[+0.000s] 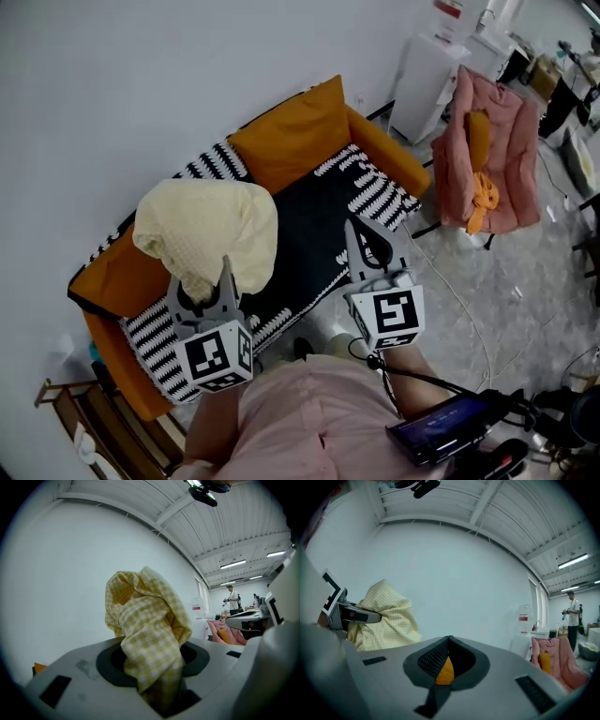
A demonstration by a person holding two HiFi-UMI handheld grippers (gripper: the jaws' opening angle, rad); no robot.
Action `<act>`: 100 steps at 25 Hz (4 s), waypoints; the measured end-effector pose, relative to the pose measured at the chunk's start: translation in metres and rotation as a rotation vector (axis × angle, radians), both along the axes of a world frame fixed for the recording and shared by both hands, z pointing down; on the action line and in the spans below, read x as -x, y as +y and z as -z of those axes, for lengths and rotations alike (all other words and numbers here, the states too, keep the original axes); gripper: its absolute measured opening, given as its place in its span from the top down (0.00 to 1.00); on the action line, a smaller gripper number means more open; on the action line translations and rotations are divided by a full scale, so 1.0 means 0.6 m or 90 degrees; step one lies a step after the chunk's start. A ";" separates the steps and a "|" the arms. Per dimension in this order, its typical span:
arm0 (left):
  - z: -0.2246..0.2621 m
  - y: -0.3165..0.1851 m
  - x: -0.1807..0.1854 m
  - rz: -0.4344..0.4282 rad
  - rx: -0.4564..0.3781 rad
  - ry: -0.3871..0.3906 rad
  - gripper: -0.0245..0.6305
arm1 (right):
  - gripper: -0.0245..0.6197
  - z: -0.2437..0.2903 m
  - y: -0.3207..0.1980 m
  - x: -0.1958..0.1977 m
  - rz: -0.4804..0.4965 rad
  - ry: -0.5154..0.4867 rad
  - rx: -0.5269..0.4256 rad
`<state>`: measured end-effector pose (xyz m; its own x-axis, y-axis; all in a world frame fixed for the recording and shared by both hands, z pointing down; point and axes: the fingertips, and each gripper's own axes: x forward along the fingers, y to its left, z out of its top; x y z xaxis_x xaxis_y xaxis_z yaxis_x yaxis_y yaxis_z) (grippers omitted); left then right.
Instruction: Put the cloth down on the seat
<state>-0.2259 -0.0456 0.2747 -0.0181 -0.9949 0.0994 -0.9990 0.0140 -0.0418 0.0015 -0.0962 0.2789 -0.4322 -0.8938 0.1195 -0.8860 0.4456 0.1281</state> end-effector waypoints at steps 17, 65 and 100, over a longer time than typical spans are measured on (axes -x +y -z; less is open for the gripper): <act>-0.030 -0.137 -0.062 -0.032 0.039 -0.005 0.65 | 0.96 -0.020 -0.122 -0.060 -0.027 -0.012 0.028; -0.559 -0.473 -0.155 -0.108 0.339 0.025 0.63 | 0.96 -0.390 -0.391 -0.118 -0.022 0.027 0.301; -0.607 -0.502 -0.144 -0.107 0.403 -0.003 0.46 | 0.96 -0.381 -0.403 -0.128 -0.037 0.023 0.294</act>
